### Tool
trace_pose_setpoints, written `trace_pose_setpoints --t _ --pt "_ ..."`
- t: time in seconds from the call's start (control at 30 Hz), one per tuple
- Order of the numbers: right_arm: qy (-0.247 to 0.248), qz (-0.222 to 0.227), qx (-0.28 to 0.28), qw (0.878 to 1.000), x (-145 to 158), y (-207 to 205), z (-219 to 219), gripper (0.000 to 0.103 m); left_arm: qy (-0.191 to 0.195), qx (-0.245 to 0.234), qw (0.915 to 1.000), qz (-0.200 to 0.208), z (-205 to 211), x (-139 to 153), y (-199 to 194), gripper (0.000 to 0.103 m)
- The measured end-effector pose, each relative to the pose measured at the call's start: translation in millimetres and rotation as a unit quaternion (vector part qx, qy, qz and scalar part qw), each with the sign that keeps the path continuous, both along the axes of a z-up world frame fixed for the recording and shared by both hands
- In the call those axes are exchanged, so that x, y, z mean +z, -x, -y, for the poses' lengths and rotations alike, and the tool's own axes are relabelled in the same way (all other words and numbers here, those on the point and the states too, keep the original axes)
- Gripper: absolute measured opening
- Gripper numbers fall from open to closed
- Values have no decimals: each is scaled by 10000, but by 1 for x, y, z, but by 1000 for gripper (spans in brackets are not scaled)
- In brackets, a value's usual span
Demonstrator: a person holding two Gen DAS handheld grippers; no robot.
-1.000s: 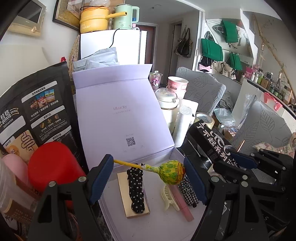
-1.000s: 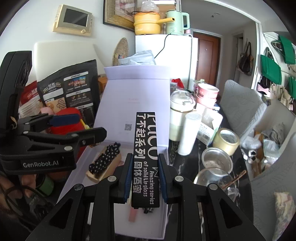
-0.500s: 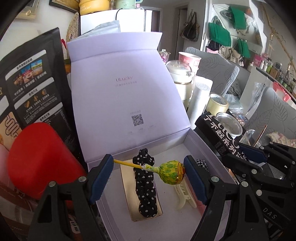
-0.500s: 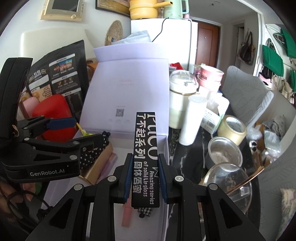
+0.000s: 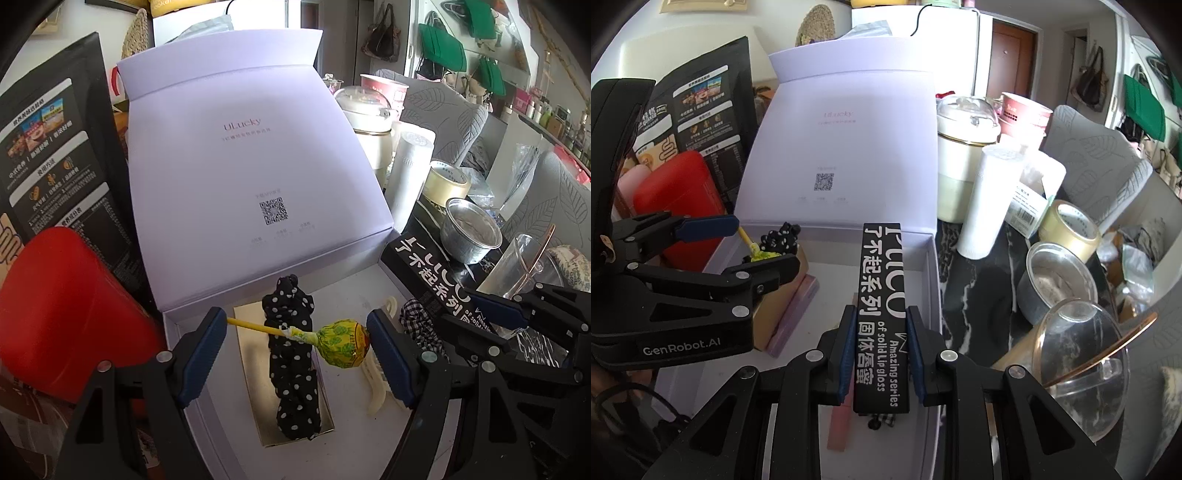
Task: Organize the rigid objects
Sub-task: 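Lower the lollipop with the left gripper while the right gripper lowers the black box into the white box, then open the left gripper to drop the lollipop while the right gripper releases the black box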
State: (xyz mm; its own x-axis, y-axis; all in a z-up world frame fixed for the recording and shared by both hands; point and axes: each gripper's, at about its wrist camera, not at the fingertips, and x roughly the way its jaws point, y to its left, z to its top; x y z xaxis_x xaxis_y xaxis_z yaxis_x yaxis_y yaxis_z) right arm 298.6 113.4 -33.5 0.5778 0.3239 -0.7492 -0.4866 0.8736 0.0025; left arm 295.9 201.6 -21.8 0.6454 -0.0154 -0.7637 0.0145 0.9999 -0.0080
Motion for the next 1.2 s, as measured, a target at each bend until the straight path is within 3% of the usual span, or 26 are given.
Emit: trace_pose_setpoints --t 0.37,0.5,0.57,1.0,1.2 --pt "125 -199 24 9997 -15 -6 -5 25 4 -137 9998 -165 4 -9 -1 78" --pt "295 -243 -1 9993 -23 -8 -6 25 132 -110 9991 -397 2 -20 -6 78" --pt "273 -305 -1 9992 -25 -11 -6 25 -72 -77 9993 -353 4 -22 -6 78" --pt "362 -365 -70 9987 -30 -16 -2 26 -138 -36 9995 -274 6 -22 -5 78" --pt "355 -353 -111 9987 -25 -15 0 34 -261 8 9996 -84 9 -13 -2 78"
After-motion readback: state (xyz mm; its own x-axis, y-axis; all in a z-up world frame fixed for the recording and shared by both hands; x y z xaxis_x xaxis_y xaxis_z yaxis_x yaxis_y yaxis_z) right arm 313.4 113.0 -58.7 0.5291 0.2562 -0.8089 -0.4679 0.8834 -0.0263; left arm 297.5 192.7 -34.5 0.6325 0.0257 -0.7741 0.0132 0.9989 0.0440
